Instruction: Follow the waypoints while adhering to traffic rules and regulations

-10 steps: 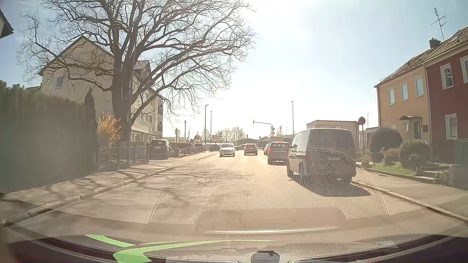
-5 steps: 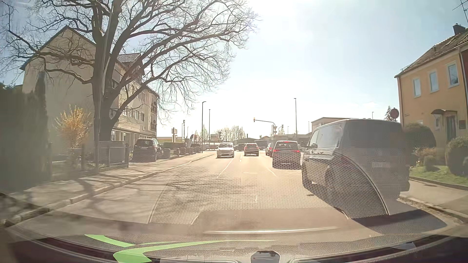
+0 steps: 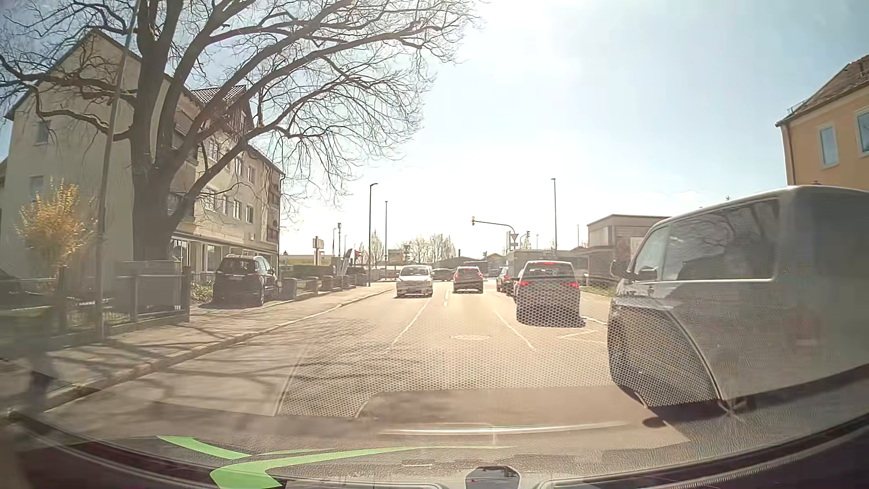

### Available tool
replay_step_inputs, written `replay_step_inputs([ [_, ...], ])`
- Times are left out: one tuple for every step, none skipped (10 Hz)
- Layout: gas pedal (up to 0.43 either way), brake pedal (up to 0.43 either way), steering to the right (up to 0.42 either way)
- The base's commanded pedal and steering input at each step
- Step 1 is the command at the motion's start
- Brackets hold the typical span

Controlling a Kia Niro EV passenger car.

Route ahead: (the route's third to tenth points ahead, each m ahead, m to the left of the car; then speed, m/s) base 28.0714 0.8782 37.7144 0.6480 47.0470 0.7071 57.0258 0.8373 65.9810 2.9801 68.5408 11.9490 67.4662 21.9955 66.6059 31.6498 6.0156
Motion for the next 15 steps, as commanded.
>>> replay_step_inputs([
  [0.0,0.213,0.002],
  [0.0,0.213,0.001],
  [0.0,0.213,0.001],
  [0.0,0.213,0.001],
  [0.0,0.22,0.001],
  [0.0,0.22,0.001],
  [0.0,0.226,0.001],
  [0.0,0.232,0.001],
  [0.0,0.232,0.001],
  [0.0,0.195,0.0],
  [0.0,0.177,0.0],
  [0.0,0.189,0.0],
  [0.0,0.195,-0.001],
  [0.0,0.195,0.0],
  [0.0,0.183,-0.001],
])
